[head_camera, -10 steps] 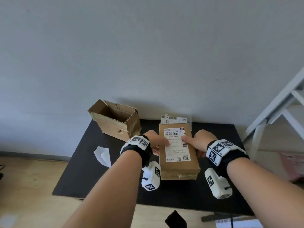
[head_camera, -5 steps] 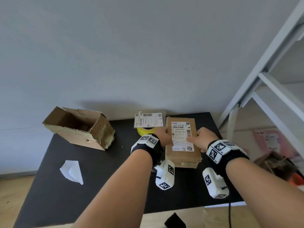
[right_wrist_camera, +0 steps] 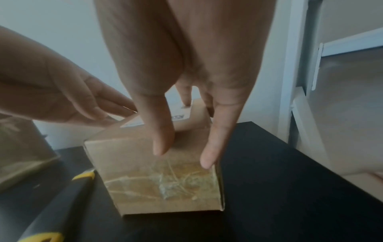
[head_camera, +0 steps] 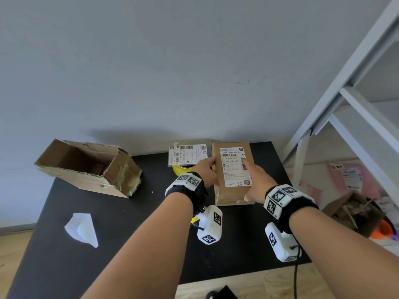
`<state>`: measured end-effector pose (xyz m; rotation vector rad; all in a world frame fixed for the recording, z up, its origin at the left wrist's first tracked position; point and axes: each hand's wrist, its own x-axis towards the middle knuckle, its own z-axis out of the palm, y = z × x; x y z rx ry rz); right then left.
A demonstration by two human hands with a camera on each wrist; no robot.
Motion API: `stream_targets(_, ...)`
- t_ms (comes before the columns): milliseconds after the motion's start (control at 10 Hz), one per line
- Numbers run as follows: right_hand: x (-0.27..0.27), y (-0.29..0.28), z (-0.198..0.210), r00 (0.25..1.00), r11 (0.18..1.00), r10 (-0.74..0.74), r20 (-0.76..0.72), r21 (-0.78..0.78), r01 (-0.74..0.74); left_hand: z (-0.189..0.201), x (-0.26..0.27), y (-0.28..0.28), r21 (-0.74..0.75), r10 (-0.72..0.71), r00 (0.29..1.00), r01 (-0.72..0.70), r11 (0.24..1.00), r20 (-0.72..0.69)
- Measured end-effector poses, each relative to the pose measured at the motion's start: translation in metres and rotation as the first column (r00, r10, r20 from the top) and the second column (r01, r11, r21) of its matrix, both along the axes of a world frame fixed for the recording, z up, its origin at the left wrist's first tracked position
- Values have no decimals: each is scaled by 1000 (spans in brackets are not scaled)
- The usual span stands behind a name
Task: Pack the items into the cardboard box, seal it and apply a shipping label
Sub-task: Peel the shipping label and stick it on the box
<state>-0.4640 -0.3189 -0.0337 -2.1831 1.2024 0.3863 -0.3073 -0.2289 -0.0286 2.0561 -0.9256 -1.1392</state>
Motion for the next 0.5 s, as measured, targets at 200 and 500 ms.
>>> stream_targets(200,17,-11,-2,1000,999,-22,-7,-26,22,1,13,-15,22,-29,996,27,999,79)
stream_targets(500,35,-7,15,997,997,-17,-72,-82,11,13,22,-5,99,-43,986,27,995,160)
